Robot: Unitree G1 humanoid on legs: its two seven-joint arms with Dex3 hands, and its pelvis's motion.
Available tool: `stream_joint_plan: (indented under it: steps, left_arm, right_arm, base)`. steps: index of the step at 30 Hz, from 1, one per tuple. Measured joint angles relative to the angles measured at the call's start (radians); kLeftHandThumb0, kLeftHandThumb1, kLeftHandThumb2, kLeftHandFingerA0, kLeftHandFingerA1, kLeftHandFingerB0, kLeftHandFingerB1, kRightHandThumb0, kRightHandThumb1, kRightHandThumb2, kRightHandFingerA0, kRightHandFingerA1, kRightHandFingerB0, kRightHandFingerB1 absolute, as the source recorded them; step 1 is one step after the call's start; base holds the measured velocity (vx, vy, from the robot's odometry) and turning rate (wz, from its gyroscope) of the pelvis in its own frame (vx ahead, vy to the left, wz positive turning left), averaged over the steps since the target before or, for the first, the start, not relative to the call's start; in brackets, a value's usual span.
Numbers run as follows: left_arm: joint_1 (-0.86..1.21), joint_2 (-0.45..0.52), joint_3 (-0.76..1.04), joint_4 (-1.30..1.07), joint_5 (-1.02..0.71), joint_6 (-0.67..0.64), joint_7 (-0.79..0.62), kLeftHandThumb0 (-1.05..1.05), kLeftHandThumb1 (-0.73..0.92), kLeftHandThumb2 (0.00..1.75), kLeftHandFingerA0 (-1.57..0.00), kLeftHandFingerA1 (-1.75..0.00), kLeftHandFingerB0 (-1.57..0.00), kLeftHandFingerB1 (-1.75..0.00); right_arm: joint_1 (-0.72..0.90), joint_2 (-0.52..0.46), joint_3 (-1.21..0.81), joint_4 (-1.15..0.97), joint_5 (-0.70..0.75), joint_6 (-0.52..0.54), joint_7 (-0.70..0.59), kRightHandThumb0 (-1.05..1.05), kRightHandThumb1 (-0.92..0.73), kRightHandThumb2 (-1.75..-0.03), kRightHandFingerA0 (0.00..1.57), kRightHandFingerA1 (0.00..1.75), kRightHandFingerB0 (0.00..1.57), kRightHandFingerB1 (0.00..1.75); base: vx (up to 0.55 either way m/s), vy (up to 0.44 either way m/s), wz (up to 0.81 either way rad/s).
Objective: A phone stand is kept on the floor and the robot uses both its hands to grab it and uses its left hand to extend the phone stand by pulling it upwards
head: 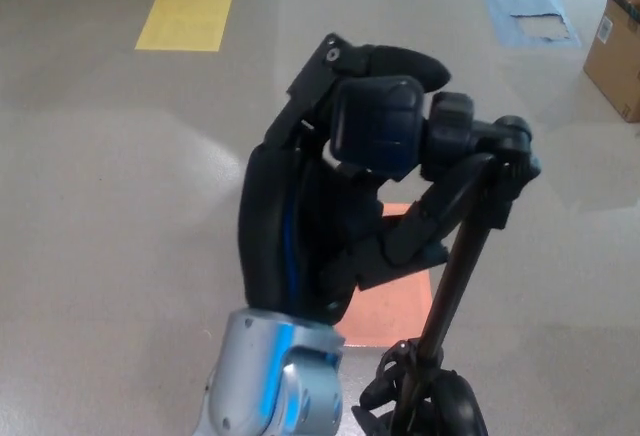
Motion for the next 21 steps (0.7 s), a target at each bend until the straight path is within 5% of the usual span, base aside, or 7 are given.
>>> stream_joint_plan:
  steps: [7, 8, 10, 15, 16, 19, 21]
  left_arm:
    - [0.05, 0.008, 0.001, 0.01, -0.019, -0.082, -0.022, -0.24, 0.47, 0.79, -1.22, -1.5, -1.03, -1.4]
    - [0.056, 0.008, 0.002, 0.013, -0.022, -0.093, -0.026, -0.23, 0.47, 0.81, -1.21, -1.47, -1.05, -1.39]
    - [0.062, 0.008, 0.005, 0.023, -0.027, -0.116, -0.036, -0.23, 0.47, 0.81, -1.21, -1.47, -1.05, -1.39]
    - [0.075, 0.01, 0.007, 0.05, -0.038, -0.171, -0.065, -0.25, 0.42, 0.8, -1.22, -1.48, -1.02, -1.38]
    - [0.078, 0.011, 0.007, 0.055, -0.039, -0.181, -0.071, -0.17, 0.49, 0.7, -0.93, -1.75, -0.68, -1.75]
    - [0.086, 0.012, 0.006, 0.076, -0.039, -0.22, -0.091, -0.17, 0.49, 0.7, -0.93, -1.75, -0.68, -1.75]
    - [0.088, 0.013, 0.005, 0.088, -0.037, -0.242, -0.102, -0.21, 0.4, 0.81, -1.23, -1.45, -1.05, -1.36]
  right_arm:
    - [0.0, -0.002, 0.002, 0.001, -0.018, -0.001, 0.021, -0.41, -0.88, -1.26, 1.41, 1.41, 1.39, 1.41]
    - [0.0, -0.002, 0.002, 0.001, -0.022, -0.002, 0.025, -0.5, -0.92, -0.67, 1.28, 1.75, 1.17, 1.75]
    - [0.0, -0.002, 0.002, 0.001, -0.031, -0.002, 0.029, -0.4, -0.87, -1.25, 1.37, 1.4, 1.33, 1.39]
    - [-0.001, -0.002, 0.001, 0.001, -0.036, -0.002, 0.039, -0.42, -0.88, -1.25, 1.41, 1.42, 1.36, 1.41]
    - [-0.001, -0.002, 0.0, 0.001, -0.037, -0.002, 0.041, -0.41, -0.89, -1.26, 1.41, 1.42, 1.36, 1.41]
    - [-0.001, -0.003, -0.001, 0.001, -0.039, -0.002, 0.047, -0.41, -0.89, -1.26, 1.41, 1.42, 1.36, 1.41]
    - [-0.001, -0.003, -0.001, 0.001, -0.04, -0.002, 0.049, -0.5, -0.83, -0.86, 1.34, 1.74, 1.19, 1.75]
  base:
    - [0.0, 0.0, 0.0]
    - [0.0, 0.0, 0.0]
    - [0.0, 0.0, 0.0]
    - [0.0, 0.0, 0.0]
    - [0.0, 0.0, 0.0]
    - [0.0, 0.0, 0.0]
    - [0.0, 0.0, 0.0]
